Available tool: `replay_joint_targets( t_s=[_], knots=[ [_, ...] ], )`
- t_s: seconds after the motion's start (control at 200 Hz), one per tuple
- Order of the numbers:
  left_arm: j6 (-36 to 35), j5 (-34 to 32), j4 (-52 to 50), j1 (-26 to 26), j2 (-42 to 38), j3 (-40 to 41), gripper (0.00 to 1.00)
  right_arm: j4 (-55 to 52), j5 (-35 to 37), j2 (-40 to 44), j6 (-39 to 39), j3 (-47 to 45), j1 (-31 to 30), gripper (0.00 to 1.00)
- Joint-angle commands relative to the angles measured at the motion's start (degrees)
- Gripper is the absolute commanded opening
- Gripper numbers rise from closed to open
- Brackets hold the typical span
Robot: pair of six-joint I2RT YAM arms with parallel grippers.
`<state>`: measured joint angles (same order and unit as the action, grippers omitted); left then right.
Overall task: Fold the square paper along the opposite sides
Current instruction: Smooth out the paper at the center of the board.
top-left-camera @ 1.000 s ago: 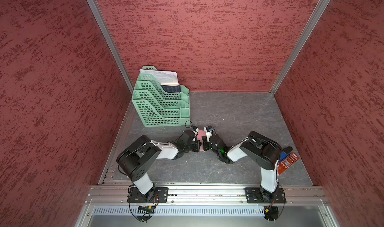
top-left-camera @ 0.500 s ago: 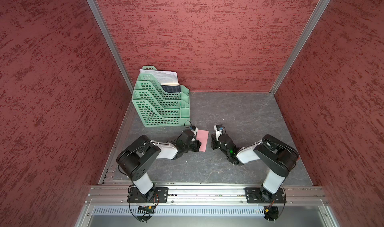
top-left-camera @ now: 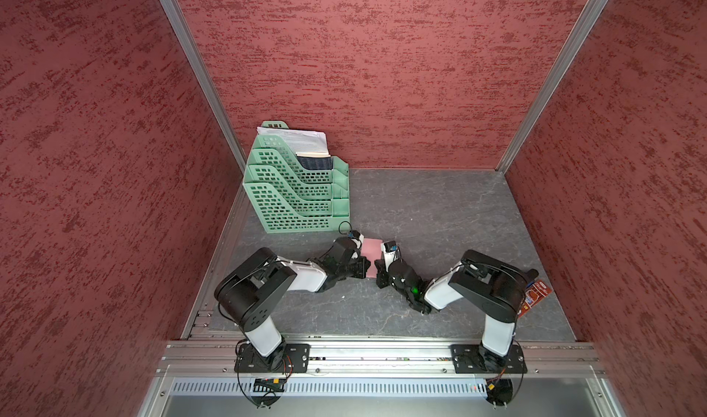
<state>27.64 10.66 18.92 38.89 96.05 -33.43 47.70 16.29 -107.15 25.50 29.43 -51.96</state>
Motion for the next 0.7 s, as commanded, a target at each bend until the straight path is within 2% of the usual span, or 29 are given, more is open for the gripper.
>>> replay_joint_targets(
  t_s=[0.0, 0.205, 0.341, 0.446, 0.696],
  knots=[
    [0.1, -0.9, -9.7, -0.4, 3.9, 2.5, 0.16, -7.3, 4.2, 0.5, 2.6, -3.6, 1.4, 0.00],
    [0.1, -0.7, -9.6, -0.5, 4.1, 2.4, 0.16, -9.6, 3.2, 1.2, 1.9, -4.1, 4.2, 0.00],
    [0.2, -0.7, -9.8, -0.5, 4.1, 2.4, 0.16, -7.7, -0.5, 9.1, -3.9, -5.3, 3.9, 0.00],
    [0.2, -0.7, -9.7, -0.5, 4.5, 2.2, 0.16, -6.5, -2.1, 12.4, -6.6, -4.9, 0.9, 0.00],
    [0.3, -0.7, -9.8, -0.6, 4.6, 2.2, 0.16, -2.4, -3.7, 3.9, -4.9, -1.4, -3.3, 0.00]
  ],
)
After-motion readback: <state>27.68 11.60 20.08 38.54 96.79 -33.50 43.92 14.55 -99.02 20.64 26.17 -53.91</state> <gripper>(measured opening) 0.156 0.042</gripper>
